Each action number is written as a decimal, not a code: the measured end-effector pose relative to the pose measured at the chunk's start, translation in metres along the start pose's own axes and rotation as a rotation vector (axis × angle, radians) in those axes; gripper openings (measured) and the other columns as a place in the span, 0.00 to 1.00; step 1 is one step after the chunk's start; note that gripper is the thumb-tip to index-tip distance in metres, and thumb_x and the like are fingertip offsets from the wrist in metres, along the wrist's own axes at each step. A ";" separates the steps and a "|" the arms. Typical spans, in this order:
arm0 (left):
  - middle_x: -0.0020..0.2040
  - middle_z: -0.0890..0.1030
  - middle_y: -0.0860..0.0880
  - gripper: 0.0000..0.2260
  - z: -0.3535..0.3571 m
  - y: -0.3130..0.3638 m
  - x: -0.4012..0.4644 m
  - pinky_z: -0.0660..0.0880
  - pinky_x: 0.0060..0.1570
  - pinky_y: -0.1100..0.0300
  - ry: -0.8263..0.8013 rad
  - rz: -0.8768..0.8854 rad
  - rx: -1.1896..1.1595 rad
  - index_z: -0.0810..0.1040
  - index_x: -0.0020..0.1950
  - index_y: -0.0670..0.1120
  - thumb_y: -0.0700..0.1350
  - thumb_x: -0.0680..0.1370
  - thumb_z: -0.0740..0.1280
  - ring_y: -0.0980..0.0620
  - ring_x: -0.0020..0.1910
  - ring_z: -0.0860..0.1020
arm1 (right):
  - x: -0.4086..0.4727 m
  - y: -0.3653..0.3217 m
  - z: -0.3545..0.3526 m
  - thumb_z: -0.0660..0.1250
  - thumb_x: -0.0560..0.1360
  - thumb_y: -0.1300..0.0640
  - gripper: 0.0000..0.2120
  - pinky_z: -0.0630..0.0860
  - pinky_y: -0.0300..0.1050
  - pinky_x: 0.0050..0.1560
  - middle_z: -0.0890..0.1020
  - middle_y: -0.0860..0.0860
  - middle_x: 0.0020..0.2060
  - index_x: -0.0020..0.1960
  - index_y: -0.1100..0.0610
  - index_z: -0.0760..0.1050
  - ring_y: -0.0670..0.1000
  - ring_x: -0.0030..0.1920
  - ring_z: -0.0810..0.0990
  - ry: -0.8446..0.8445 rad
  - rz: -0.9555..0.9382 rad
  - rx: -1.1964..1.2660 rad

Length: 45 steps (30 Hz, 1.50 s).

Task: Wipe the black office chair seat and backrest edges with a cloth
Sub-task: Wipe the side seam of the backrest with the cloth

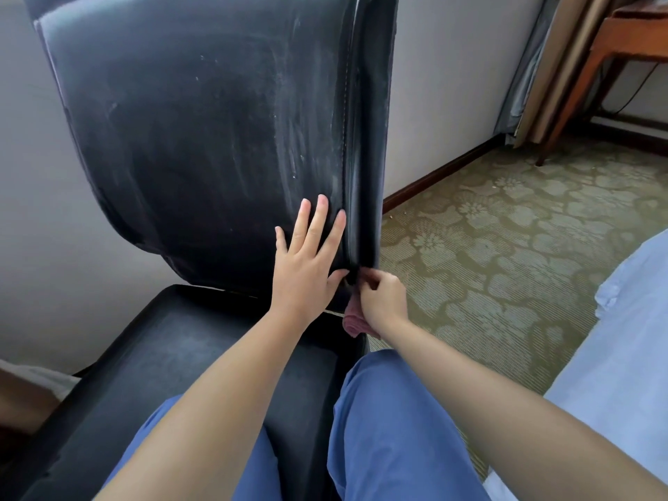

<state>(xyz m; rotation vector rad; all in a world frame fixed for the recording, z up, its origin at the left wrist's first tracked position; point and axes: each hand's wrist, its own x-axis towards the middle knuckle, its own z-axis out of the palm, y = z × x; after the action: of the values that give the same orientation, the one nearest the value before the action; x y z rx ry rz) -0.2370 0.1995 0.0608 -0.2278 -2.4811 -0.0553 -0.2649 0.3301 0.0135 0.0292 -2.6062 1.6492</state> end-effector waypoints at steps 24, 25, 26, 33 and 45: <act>0.75 0.55 0.43 0.35 0.016 -0.008 -0.007 0.64 0.63 0.30 0.068 0.066 -0.011 0.58 0.74 0.48 0.51 0.72 0.72 0.41 0.74 0.54 | 0.016 -0.005 0.015 0.73 0.70 0.64 0.07 0.80 0.53 0.50 0.83 0.59 0.44 0.46 0.61 0.77 0.57 0.44 0.83 0.173 0.684 0.821; 0.75 0.55 0.43 0.36 0.017 -0.008 -0.006 0.64 0.63 0.30 0.065 0.061 -0.007 0.58 0.74 0.47 0.50 0.72 0.73 0.41 0.74 0.54 | 0.018 -0.007 0.014 0.73 0.69 0.65 0.08 0.80 0.54 0.50 0.83 0.60 0.43 0.48 0.62 0.78 0.58 0.44 0.83 0.151 0.702 0.799; 0.75 0.55 0.43 0.36 0.017 -0.008 -0.006 0.64 0.62 0.29 0.062 0.056 -0.004 0.58 0.74 0.47 0.50 0.72 0.73 0.41 0.74 0.54 | 0.021 -0.009 0.011 0.73 0.69 0.66 0.09 0.80 0.54 0.50 0.83 0.60 0.42 0.48 0.64 0.79 0.59 0.44 0.83 0.132 0.720 0.785; 0.75 0.56 0.43 0.35 0.013 -0.007 -0.008 0.64 0.62 0.30 0.065 0.057 -0.003 0.59 0.74 0.47 0.50 0.72 0.72 0.41 0.74 0.55 | 0.017 -0.017 0.001 0.72 0.70 0.64 0.08 0.81 0.52 0.47 0.81 0.58 0.42 0.42 0.56 0.75 0.56 0.41 0.81 0.144 0.589 0.750; 0.75 0.55 0.44 0.37 0.014 -0.003 -0.006 0.64 0.62 0.29 0.059 0.030 -0.031 0.59 0.73 0.47 0.47 0.70 0.75 0.40 0.74 0.54 | 0.025 -0.013 0.015 0.75 0.68 0.56 0.08 0.80 0.52 0.51 0.82 0.53 0.39 0.41 0.54 0.75 0.54 0.43 0.82 0.232 0.593 0.617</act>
<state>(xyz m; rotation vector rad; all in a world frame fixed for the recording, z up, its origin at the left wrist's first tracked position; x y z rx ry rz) -0.2411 0.1967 0.0457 -0.2732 -2.4184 -0.0867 -0.2900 0.3112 0.0206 -0.9175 -1.9384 2.3917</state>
